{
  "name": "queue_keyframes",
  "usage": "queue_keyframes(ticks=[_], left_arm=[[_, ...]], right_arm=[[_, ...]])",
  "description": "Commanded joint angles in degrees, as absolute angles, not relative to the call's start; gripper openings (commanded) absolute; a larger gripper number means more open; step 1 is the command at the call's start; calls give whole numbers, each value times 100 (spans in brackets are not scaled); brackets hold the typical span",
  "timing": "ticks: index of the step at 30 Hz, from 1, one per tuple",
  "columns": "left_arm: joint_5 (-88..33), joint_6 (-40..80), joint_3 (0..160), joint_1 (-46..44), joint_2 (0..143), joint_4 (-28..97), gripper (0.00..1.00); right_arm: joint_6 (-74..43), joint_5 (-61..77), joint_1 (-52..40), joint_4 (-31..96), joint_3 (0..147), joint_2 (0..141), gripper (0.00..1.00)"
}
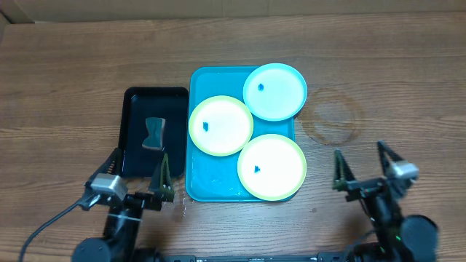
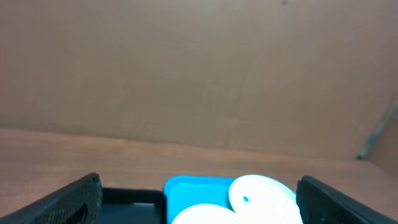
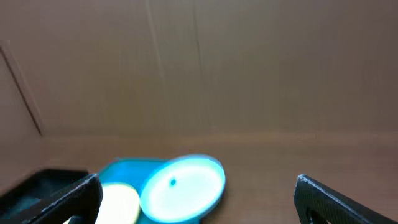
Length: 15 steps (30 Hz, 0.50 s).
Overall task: Clean dirty plates on tray and stack at the side
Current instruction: 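Move the right gripper to the light blue plate's rim on the teal tray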
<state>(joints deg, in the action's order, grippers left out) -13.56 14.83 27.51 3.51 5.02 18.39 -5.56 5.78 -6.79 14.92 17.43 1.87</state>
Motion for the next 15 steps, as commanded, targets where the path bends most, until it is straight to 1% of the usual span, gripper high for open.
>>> queue_keyframes(ticks=[1,7,15], left_arm=[[-1656,1114,3726,364,1107,2318,100],[-1667,987,5470,364,2504,3686,100],[-1824,-62,7684,364,4626,6042,100]], right_arm=[[-624,607,-668,1876,2711,567,100],[-624,827,-668,2869,4241,1865,100],[-624,1979,-668,4687,6311,4285,100]])
